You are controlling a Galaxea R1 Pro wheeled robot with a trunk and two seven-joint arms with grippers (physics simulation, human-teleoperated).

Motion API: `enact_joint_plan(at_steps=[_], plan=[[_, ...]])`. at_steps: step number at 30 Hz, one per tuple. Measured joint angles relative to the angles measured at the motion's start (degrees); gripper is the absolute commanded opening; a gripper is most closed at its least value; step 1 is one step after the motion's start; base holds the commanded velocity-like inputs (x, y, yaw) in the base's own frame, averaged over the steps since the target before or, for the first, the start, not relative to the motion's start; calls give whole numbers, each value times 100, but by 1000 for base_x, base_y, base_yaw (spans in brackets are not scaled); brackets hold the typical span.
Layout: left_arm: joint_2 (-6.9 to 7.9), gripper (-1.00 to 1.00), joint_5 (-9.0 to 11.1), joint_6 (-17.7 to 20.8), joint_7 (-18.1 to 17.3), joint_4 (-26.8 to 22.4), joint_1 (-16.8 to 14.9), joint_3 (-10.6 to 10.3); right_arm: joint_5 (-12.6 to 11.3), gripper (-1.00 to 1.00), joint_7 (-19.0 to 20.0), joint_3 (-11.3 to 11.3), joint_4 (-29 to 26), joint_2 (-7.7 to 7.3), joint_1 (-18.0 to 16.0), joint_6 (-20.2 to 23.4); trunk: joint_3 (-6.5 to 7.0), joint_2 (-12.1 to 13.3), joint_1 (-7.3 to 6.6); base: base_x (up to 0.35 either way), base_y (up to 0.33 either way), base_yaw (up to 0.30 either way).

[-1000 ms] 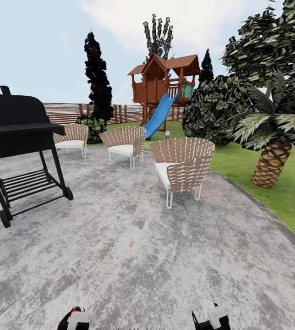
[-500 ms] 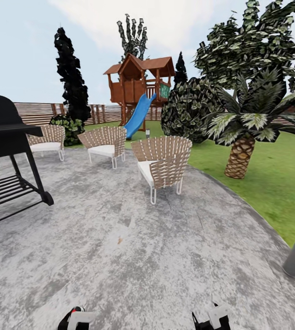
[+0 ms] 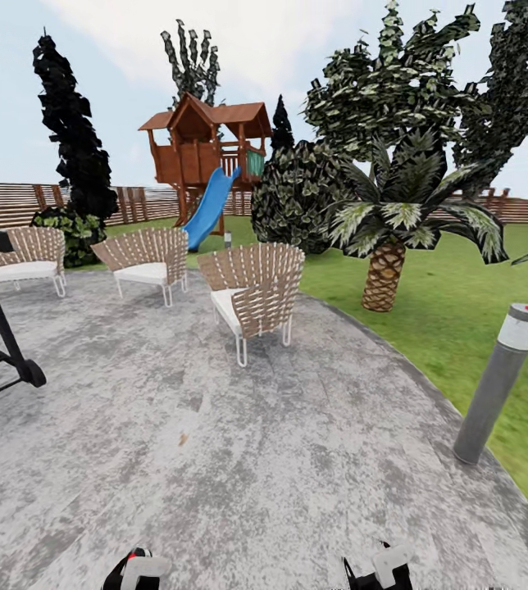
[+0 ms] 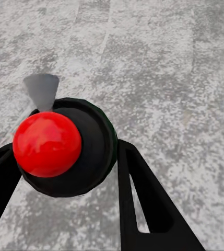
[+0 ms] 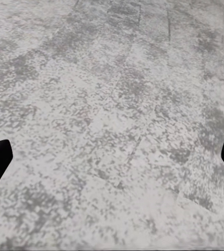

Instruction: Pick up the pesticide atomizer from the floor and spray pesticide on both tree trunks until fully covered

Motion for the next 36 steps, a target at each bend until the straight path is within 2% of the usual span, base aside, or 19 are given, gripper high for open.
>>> enact_joint_plan(at_steps=[13, 36], plan=[[0, -100, 0, -1, 0, 0, 0, 0, 0, 100, 0, 0, 0, 0, 0, 0, 187, 521, -285, 0, 0, -287], [0, -100, 2, 8, 0, 2, 0, 1, -9, 100, -8, 9, 0, 17, 0, 9, 84, 523, -286, 0, 0, -278]])
